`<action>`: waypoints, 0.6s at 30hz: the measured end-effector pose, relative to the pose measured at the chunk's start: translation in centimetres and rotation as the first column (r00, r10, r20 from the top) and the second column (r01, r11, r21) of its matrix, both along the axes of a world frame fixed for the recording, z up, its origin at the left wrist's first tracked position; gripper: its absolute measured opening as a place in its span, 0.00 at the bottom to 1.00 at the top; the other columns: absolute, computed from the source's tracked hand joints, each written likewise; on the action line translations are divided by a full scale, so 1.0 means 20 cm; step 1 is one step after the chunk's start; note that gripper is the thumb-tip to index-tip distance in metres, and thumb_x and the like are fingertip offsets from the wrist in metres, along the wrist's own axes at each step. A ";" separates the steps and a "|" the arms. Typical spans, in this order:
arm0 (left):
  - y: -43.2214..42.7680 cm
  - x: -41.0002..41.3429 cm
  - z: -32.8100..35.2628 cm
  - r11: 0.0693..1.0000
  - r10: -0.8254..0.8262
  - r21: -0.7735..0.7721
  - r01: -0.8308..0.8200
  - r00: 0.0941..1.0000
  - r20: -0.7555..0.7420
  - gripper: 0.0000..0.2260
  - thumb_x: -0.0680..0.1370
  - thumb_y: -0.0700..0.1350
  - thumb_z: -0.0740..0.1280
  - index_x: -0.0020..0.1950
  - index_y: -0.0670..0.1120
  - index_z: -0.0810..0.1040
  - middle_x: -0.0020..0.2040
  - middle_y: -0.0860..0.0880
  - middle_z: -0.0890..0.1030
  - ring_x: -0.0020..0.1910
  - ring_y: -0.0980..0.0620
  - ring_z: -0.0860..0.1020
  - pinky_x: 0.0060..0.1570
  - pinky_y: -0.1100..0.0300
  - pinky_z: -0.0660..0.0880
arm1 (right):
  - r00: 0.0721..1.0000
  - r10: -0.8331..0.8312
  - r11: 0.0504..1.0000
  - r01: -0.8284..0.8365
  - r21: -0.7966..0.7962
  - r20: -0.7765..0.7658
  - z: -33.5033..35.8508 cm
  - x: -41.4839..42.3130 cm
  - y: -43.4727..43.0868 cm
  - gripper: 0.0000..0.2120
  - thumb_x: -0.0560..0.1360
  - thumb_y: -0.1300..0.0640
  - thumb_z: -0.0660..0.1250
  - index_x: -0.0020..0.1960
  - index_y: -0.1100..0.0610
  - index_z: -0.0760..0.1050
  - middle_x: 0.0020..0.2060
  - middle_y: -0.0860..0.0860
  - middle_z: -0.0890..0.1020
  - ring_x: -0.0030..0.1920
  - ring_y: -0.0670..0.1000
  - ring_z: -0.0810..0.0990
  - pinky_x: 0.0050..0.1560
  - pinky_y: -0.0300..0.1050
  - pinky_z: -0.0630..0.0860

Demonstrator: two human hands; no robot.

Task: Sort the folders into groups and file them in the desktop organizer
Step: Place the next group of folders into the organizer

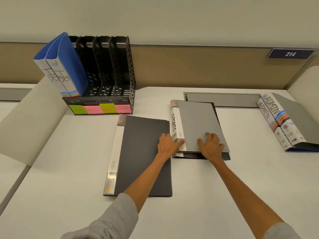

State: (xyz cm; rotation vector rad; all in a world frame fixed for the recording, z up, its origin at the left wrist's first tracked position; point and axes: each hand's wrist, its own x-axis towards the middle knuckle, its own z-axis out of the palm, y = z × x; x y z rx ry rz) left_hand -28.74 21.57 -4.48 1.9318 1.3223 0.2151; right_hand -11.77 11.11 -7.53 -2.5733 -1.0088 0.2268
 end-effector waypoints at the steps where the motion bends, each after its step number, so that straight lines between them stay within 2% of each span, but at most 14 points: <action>1: -0.01 0.02 -0.02 1.000 -0.008 -0.002 0.008 1.000 -0.016 0.35 0.67 0.69 0.68 0.61 0.44 0.75 0.58 0.46 0.74 0.58 0.46 0.74 0.52 0.46 0.78 | 1.000 0.010 1.000 -0.010 -0.015 0.004 0.00 0.00 -0.01 0.25 0.80 0.43 0.58 0.71 0.56 0.66 0.70 0.57 0.68 0.69 0.59 0.66 0.66 0.62 0.62; 5: -0.03 0.06 -0.09 1.000 -0.014 -0.012 0.013 0.999 -0.040 0.34 0.61 0.68 0.72 0.57 0.45 0.76 0.55 0.48 0.77 0.51 0.48 0.78 0.45 0.49 0.80 | 0.999 0.036 0.998 -0.035 -0.057 0.019 -0.02 0.00 -0.01 0.25 0.80 0.43 0.57 0.71 0.56 0.66 0.70 0.57 0.68 0.70 0.59 0.65 0.65 0.61 0.62; 8: -0.02 0.06 -0.11 1.000 0.000 -0.009 -0.001 1.000 -0.024 0.29 0.63 0.65 0.74 0.53 0.45 0.77 0.54 0.48 0.78 0.48 0.49 0.79 0.43 0.50 0.80 | 0.999 0.048 0.996 -0.047 -0.076 0.021 0.00 0.01 -0.01 0.25 0.80 0.43 0.57 0.71 0.56 0.66 0.69 0.58 0.68 0.69 0.58 0.65 0.64 0.61 0.62; 14: -0.02 0.03 -0.08 0.998 0.058 -0.032 -0.057 0.997 0.049 0.25 0.67 0.56 0.77 0.57 0.45 0.77 0.58 0.48 0.80 0.52 0.49 0.80 0.48 0.51 0.80 | 0.993 0.114 0.985 -0.108 -0.137 0.039 0.03 0.00 0.00 0.23 0.80 0.44 0.57 0.69 0.57 0.66 0.66 0.58 0.69 0.66 0.58 0.67 0.62 0.61 0.65; 18: -0.01 0.01 -0.04 0.980 0.187 -0.105 -0.171 0.969 0.162 0.30 0.62 0.49 0.81 0.60 0.42 0.75 0.57 0.46 0.81 0.53 0.48 0.81 0.49 0.51 0.81 | 0.990 0.143 0.981 -0.140 -0.137 0.014 0.07 0.01 0.02 0.21 0.81 0.46 0.56 0.69 0.56 0.66 0.65 0.57 0.70 0.66 0.57 0.68 0.63 0.62 0.65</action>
